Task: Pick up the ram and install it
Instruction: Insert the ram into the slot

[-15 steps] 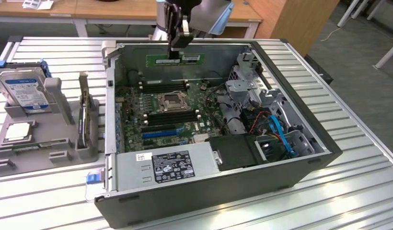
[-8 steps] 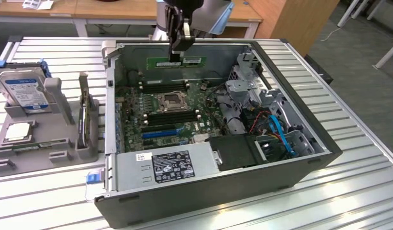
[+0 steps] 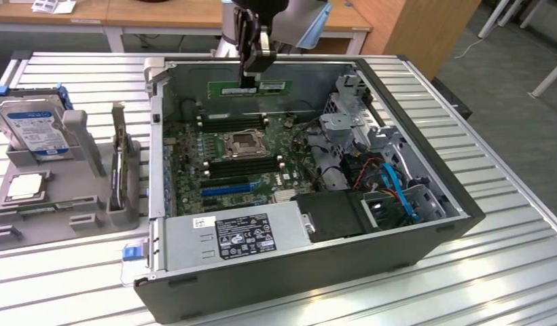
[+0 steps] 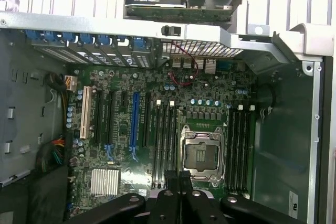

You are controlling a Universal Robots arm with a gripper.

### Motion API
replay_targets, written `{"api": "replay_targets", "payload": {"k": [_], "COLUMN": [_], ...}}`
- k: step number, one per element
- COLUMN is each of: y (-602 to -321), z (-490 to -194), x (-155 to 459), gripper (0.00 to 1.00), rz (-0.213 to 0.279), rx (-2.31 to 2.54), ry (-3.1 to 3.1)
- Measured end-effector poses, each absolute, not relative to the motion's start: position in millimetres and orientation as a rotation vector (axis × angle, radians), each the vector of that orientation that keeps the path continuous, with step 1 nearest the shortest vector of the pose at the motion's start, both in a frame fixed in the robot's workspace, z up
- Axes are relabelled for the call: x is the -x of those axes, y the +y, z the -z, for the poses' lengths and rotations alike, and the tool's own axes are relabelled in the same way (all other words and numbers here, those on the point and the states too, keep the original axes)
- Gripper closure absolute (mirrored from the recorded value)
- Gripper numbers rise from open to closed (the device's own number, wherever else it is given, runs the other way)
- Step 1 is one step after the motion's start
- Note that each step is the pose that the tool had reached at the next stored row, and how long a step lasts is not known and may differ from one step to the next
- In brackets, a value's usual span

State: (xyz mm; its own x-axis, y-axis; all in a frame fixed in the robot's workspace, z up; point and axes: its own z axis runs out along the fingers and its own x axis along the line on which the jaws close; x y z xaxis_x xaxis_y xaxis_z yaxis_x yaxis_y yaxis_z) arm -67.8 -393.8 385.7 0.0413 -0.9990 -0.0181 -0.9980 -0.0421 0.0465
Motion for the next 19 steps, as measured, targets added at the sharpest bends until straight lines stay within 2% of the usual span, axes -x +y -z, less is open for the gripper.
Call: {"api": "replay_targets", "payload": {"k": [11, 19], "y": [-393.8, -393.8], "z": [-385.6, -372.1], "x": [67.8, 67.8], "gripper": [0.88, 0.88], "rz": [0.077, 0.075], "rx": [-2.254, -2.255], "ry": [-2.162, -2.162]}}
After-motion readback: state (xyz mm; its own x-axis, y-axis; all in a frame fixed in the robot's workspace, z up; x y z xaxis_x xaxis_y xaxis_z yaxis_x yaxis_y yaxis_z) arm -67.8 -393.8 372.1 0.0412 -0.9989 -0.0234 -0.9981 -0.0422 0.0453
